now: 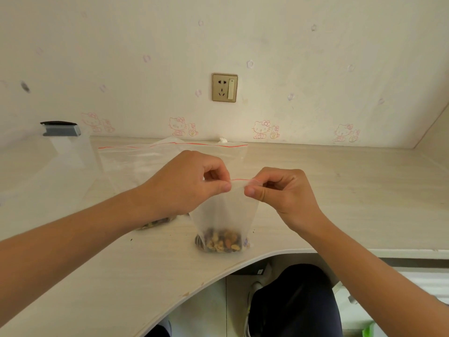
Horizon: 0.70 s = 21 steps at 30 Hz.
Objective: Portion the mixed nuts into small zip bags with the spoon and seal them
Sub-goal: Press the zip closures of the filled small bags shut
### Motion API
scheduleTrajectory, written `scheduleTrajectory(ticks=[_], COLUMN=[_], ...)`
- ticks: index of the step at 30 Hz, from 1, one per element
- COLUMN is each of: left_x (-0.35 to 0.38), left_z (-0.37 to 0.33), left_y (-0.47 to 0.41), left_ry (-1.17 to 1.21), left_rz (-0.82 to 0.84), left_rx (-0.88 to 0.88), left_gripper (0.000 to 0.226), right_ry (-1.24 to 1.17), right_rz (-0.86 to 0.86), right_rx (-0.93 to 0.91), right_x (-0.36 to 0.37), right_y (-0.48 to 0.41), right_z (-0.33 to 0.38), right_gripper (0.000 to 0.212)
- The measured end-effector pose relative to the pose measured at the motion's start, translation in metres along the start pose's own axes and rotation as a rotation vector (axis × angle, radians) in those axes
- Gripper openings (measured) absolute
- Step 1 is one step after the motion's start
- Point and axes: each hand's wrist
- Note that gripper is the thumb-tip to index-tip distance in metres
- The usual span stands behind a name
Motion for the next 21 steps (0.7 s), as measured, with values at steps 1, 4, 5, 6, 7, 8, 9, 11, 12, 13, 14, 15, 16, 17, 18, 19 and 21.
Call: scheduleTrajectory(ticks=[1, 4, 5, 6, 7, 8, 9, 11, 12, 13, 14, 15, 16, 17, 18, 19, 21], left_x=[0.0, 0.0, 0.001, 0.002, 0.003, 0.004, 0.005, 0.006, 0.006, 0.005, 0.005, 0.005, 0.006, 0.006, 0.006, 0.006, 0.003], left_z=[0.0, -0.002, -0.003, -0.005, -0.006, -0.007, -0.008, -0.008, -0.009, -0.01, -0.011, -0.013, -0.014, -0.014, -0.014, -0.013, -0.007], left_y=[0.0, -0.002, -0.003, -0.004, -0.006, -0.008, -0.009, -0.01, -0.01, -0.01, -0.011, -0.011, -0.012, -0.013, -0.013, -0.013, -0.011], left_ry=[-0.009, -0.01, 0.001, 0.015, 0.028, 0.036, 0.038, 0.029, 0.027, 0.028, 0.027, 0.025, 0.023, 0.02, 0.014, 0.005, -0.007], left_rz=[0.007, 0.041, 0.051, 0.06, 0.066, 0.065, 0.058, 0.035, 0.029, 0.032, 0.046, 0.066, 0.084, 0.096, 0.102, 0.101, 0.084], left_rx=[0.003, 0.005, 0.003, -0.001, -0.005, -0.006, -0.005, 0.002, 0.008, 0.018, 0.029, 0.037, 0.038, 0.035, 0.031, 0.026, 0.01], left_gripper=[0.013, 0.009, 0.007, 0.005, 0.005, 0.005, 0.006, 0.007, 0.008, 0.007, 0.005, 0.004, 0.003, 0.004, 0.005, 0.005, 0.006], right_ry=[0.014, 0.026, 0.02, 0.016, 0.016, 0.021, 0.033, 0.06, 0.065, 0.065, 0.064, 0.066, 0.069, 0.069, 0.068, 0.069, 0.086], right_rz=[0.001, -0.009, -0.013, -0.014, -0.011, -0.004, 0.007, 0.03, 0.039, 0.045, 0.048, 0.049, 0.049, 0.049, 0.047, 0.043, 0.031], right_rx=[-0.008, -0.013, -0.01, -0.007, -0.007, -0.01, -0.018, -0.04, -0.045, -0.046, -0.046, -0.048, -0.047, -0.042, -0.033, -0.024, -0.014], right_x=[0.0, 0.0, 0.0, -0.001, -0.001, -0.001, -0.002, -0.001, 0.0, 0.001, 0.002, 0.003, 0.004, 0.004, 0.004, 0.004, 0.004], right_y=[0.001, 0.002, 0.002, 0.001, 0.001, 0.0, 0.0, 0.0, 0.0, 0.001, 0.001, 0.0, 0.0, 0.0, 0.0, -0.001, -0.004], right_z=[0.0, -0.001, -0.001, -0.001, -0.001, -0.001, -0.001, -0.002, -0.002, -0.003, -0.003, -0.003, -0.003, -0.003, -0.003, -0.003, -0.003], right_gripper=[0.009, 0.009, 0.01, 0.011, 0.012, 0.012, 0.01, 0.008, 0.008, 0.007, 0.007, 0.008, 0.008, 0.008, 0.008, 0.008, 0.011])
Point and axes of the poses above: each hand's wrist, its own y-axis away from the middle knuckle, its own x-axis out of the palm, z = x × y, and after that the axes turned 2 degrees about -z, right-handed
